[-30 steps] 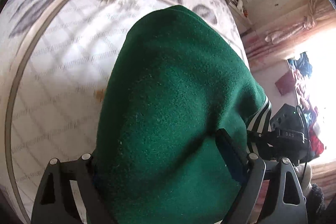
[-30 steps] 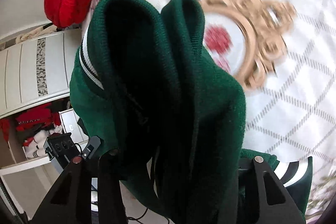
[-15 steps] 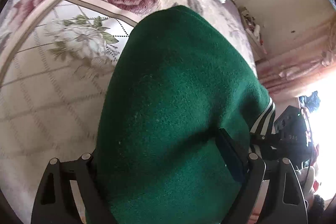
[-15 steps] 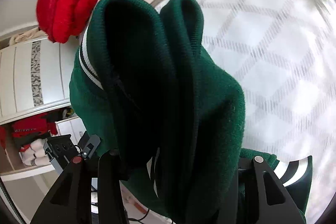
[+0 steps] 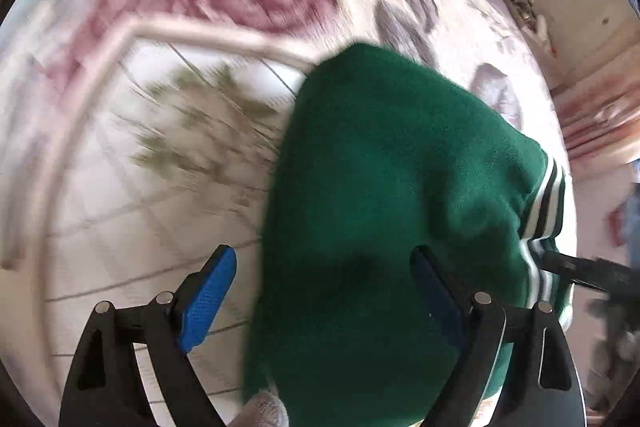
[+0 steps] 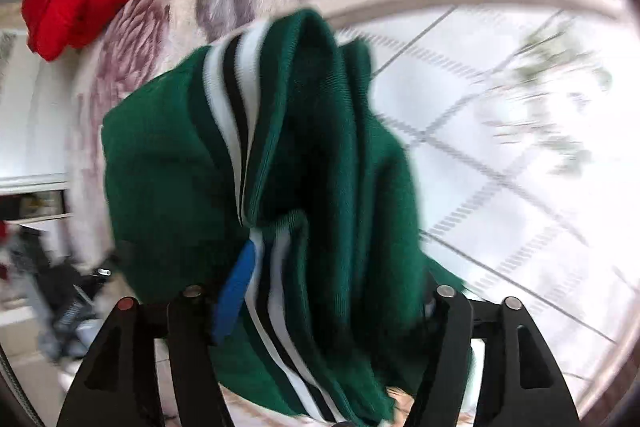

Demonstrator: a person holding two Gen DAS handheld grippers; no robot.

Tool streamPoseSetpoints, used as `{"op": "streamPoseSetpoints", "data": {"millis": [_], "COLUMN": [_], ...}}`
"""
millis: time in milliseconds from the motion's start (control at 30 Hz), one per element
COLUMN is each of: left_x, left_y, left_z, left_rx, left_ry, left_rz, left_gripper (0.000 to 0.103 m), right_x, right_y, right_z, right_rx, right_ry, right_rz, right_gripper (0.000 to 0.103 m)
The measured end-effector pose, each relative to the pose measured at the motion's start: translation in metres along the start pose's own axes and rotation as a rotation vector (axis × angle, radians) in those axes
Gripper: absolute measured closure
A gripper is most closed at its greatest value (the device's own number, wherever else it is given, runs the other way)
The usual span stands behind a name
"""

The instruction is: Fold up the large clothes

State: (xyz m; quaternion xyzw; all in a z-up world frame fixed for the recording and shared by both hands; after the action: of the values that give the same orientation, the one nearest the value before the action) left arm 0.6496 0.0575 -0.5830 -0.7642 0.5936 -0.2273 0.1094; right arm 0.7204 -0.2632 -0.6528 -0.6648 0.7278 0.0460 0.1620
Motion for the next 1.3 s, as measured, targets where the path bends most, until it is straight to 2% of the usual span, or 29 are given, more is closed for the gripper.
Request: {"op": "streamPoseSetpoints", "data": {"millis": [67,100,133,167,200,300,400,533,667,867,1100,1300], "left_x": [0.003,0.007,0.009,0.012,0.016,0.026,0.036,0.048,0.060,0.069,0.076,0.082], "left_y": [-0.001,0.002,0.003,0.006,0.009,0.021,0.032,0.044,0.058,0.078,0.104,0.133], "left_z": [-0.017,-0.033,-0.041,-0.055,-0.069,-0.113,-0.160,-0.225,-0.294,-0.395,-0.506,-0.576], "left_rx": [0.025,0.038,0.049,0.070,0.092,0.148,0.190,0.223,0.248,0.289,0.360,0.402], "left_ry": [-0.063,-0.107,-0.133,-0.167,-0.179,-0.174,-0.164,-0.146,-0.126,-0.097,-0.082,-0.077], "left_rz": [0.045,0.086,0.110,0.139,0.163,0.182,0.195,0.204,0.213,0.223,0.243,0.248], "left_gripper": [0.012,0.007,0.001,0.000,0.000,0.000,0.000,0.000,0.000,0.000,0.000,0.000], "right_x": [-0.011,-0.017,-0.024,-0.030,-0.052,-0.070,-0.080,-0.097,-0.121,-0.146,-0.173,-0.199], "right_y": [0.011,0.018,0.025,0.039,0.038,0.077,0.112,0.169,0.193,0.256,0.327,0.390], "right_z": [-0.028,-0.042,-0.054,-0.067,-0.075,-0.108,-0.148,-0.231,-0.299,-0.426,-0.541,-0.624], "right_rx": [0.101,0.145,0.176,0.204,0.222,0.272,0.292,0.378,0.464,0.570,0.659,0.739], "right_ry": [0.132,0.180,0.225,0.274,0.296,0.375,0.391,0.440,0.468,0.468,0.470,0.440], "right_rz": [-0.070,-0.105,-0.133,-0.152,-0.157,-0.180,-0.171,-0.179,-0.179,-0.160,-0.153,-0.176], "right_gripper": [0.013,0.006,0.003,0.002,0.001,0.000,0.000,0.000,0.000,0.000,0.000,0.000]}}
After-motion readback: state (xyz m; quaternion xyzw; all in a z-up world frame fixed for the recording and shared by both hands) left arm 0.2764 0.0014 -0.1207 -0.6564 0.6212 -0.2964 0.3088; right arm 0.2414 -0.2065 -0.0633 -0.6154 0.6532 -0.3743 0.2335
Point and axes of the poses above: each gripper's, at about its wrist camera, not at the fingertips, and z roughly the way its jaws point, x to its right, y to its underside, the point moved 6 cm from there along z, roughly the way its jaws point, and after that the axes turned 10 degrees about x, right-handed, at the moved point
